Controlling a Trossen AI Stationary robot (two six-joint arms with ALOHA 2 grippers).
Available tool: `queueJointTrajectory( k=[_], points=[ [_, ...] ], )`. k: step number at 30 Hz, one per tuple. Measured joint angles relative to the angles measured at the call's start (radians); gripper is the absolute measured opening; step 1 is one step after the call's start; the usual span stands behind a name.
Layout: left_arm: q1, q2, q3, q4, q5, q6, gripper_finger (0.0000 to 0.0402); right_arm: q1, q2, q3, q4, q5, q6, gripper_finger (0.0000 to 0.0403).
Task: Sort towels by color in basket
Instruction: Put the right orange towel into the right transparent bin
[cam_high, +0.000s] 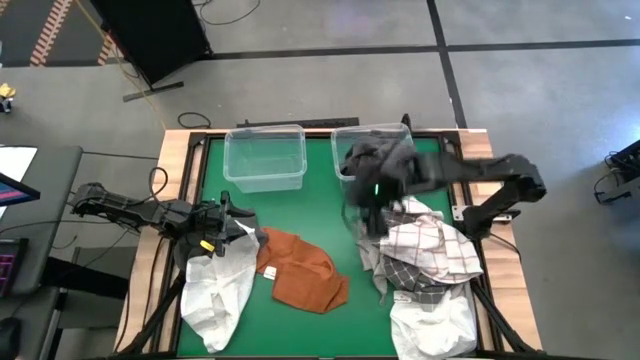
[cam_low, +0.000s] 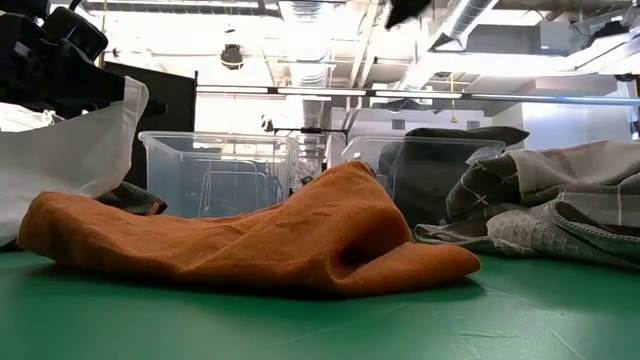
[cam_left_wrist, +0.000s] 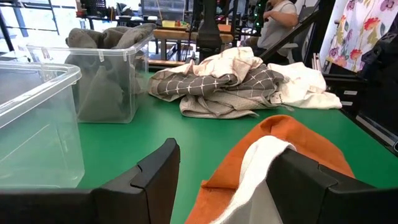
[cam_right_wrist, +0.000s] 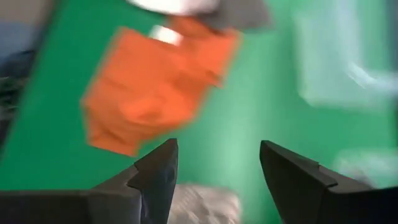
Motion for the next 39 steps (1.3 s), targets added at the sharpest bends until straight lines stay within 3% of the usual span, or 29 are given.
queueJointTrajectory(
  k=[6, 12, 17, 24, 35, 39],
  points=[
    [0.000, 0.000, 0.000, 0.000, 0.000, 0.000, 0.0214, 0.226, 0.132, 0.000, 0.148, -0.001, -0.081, 0.0256],
    [0.000, 0.000, 0.000, 0.000, 0.000, 0.000, 0.0214, 0.324, 0.304, 0.000, 0.242, 0.016, -0.121, 0.0256],
    [0.000, 0.000, 0.000, 0.000, 0.000, 0.000, 0.0214, 0.305, 0.418, -0.001, 0.239, 0.073, -0.114, 0.0256],
    [0.000, 0.000, 0.000, 0.000, 0.000, 0.000, 0.0214, 0.237, 0.534, -0.001, 0.347, 0.064, -0.111, 0.0271],
    [0.000, 0.000, 0.000, 0.000, 0.000, 0.000, 0.0214, 0.188, 0.640, 0.000, 0.457, 0.054, -0.113, 0.0372],
    [0.000, 0.000, 0.000, 0.000, 0.000, 0.000, 0.0214, 0.167, 0.667, 0.002, 0.449, -0.032, -0.114, 0.0397]
  ],
)
